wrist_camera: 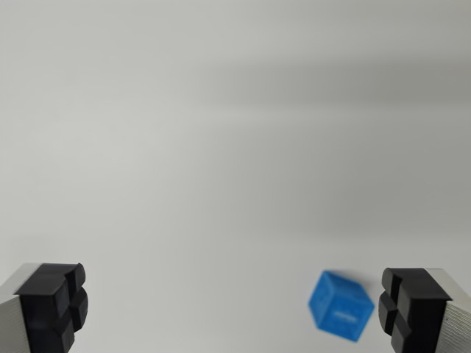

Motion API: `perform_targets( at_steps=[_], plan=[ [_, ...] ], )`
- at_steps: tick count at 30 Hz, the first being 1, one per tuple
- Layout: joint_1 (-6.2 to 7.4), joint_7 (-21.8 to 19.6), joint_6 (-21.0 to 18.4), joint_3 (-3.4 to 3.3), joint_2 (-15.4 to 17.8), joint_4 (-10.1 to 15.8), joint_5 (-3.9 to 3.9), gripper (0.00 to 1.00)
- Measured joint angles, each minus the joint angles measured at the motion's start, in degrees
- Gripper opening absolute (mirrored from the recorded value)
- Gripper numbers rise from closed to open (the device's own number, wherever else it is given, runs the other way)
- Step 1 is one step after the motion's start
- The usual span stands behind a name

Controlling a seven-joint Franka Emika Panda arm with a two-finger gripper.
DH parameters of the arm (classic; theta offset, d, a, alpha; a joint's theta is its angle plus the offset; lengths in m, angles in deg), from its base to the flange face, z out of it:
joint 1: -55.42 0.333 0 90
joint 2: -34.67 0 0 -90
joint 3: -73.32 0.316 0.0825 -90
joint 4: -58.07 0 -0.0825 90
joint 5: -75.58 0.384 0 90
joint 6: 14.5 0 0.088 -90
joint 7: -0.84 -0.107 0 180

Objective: Stack cube

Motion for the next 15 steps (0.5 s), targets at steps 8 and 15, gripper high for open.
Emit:
perform_targets(
  at_steps=[8, 15],
  plan=[
    [0.07, -0.08, 0.19, 0.05, 0.02, 0.41, 0.0, 1.0],
    [0.34, -0.38, 0.76, 0.21, 0.41, 1.53, 0.0, 1.0]
  ],
)
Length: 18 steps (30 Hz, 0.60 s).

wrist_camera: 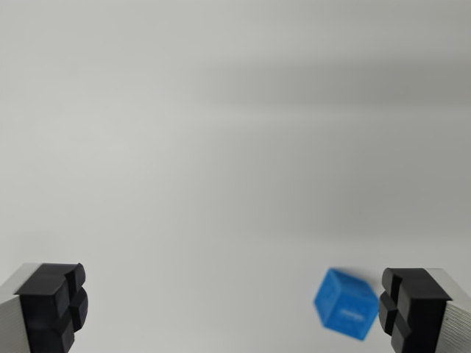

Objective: Stack cube

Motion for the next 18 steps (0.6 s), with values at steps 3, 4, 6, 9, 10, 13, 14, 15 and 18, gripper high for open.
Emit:
perform_targets(
  at_steps=[3, 4, 6, 9, 10, 13, 14, 15, 18],
  plan=[
    [0.12, -0.14, 0.23, 0.06, 0.15, 0.44, 0.0, 1.0],
    [0.18, -0.2, 0.34, 0.08, 0.22, 0.63, 0.0, 1.0],
    [0.29, -0.32, 0.63, 0.15, 0.4, 1.11, 0.0, 1.0],
    [0.48, -0.54, 1.13, 0.24, 0.69, 1.92, -0.01, 1.0],
    [0.51, -0.57, 1.21, 0.27, 0.73, 2.03, -0.01, 1.0],
    [0.72, -0.84, 1.71, 0.39, 0.99, 2.87, -0.02, 1.0],
    [0.79, -0.95, 1.9, 0.44, 1.1, 3.19, -0.03, 1.0],
    [0.84, -1.0, 1.98, 0.47, 1.14, 3.35, -0.03, 1.0],
    [1.12, -1.36, 2.5, 0.6, 1.43, 4.23, -0.05, 1.0]
  ],
)
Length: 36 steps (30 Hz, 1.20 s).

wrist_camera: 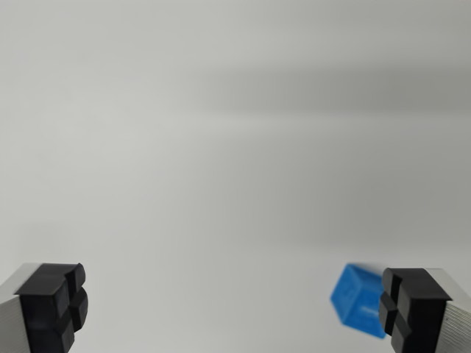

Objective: Stack cube

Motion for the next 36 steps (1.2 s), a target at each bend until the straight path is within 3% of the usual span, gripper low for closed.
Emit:
perform_targets(
  at_steps=[24, 36],
  plan=[
    [2.19, -3.15, 5.07, 1.64, 2.33, 8.07, -0.2, 1.0],
    [3.71, -5.47, 8.6, 2.96, 3.14, 12.88, -0.26, 1.0]
  ],
)
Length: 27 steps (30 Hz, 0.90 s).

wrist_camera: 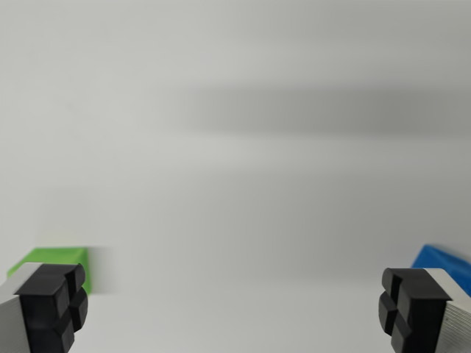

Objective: Stack cube

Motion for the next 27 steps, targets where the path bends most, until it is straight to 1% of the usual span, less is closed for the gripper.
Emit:
perform_targets(
  at_steps=[14, 27],
  plan=[
    [1.9, -2.97, 4.22, 1.73, 0.37, 5.09, -0.01, 1.0],
    [4.11, -6.38, 8.66, 3.64, 0.13, 9.69, -0.01, 1.0]
  ],
)
